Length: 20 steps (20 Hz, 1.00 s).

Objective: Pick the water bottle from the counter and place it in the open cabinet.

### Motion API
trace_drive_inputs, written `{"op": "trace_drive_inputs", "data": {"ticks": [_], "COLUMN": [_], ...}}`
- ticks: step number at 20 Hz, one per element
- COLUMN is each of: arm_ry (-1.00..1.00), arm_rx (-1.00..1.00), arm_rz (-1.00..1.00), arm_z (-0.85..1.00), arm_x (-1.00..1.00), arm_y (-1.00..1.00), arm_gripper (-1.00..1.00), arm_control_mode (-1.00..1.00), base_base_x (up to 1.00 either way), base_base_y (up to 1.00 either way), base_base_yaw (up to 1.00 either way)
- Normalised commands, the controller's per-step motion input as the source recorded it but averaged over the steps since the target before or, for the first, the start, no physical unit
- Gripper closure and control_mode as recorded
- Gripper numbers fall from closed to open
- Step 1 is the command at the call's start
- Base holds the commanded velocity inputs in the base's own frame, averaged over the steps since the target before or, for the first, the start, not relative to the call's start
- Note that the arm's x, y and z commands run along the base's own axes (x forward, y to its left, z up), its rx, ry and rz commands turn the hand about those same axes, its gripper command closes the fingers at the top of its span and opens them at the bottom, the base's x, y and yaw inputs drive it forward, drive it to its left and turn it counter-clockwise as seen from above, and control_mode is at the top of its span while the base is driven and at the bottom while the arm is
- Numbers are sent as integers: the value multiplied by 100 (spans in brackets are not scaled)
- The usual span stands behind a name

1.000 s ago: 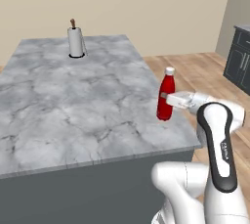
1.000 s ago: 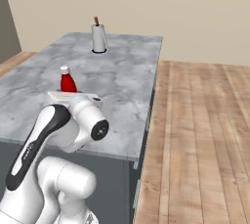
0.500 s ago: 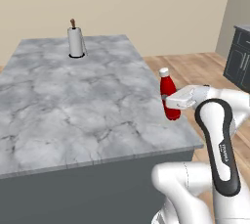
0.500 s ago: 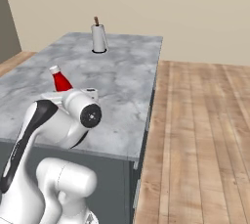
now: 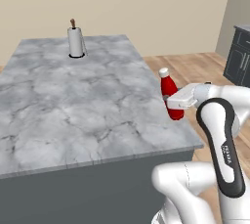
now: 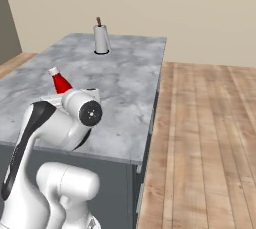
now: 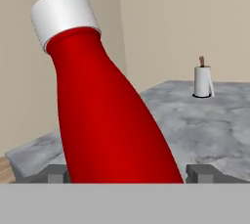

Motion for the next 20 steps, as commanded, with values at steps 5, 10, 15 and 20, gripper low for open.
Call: {"op": "trace_drive_inputs", "data": {"ticks": [5,10,15,20], "arm_ry": [0,0,0,0], "arm_rx": [0,0,0,0], "arm_rz": [0,0,0,0], "arm_z": [0,0,0,0], "arm_x": [0,0,0,0], "arm_y": [0,0,0,0], "arm_gripper": [100,100,100,100], "arm_control_mode": [-100,-100,-100,100], "base_base_x": [0,0,0,-3], "base_base_y": [0,0,0,0], "base_base_yaw": [0,0,0,0]}}
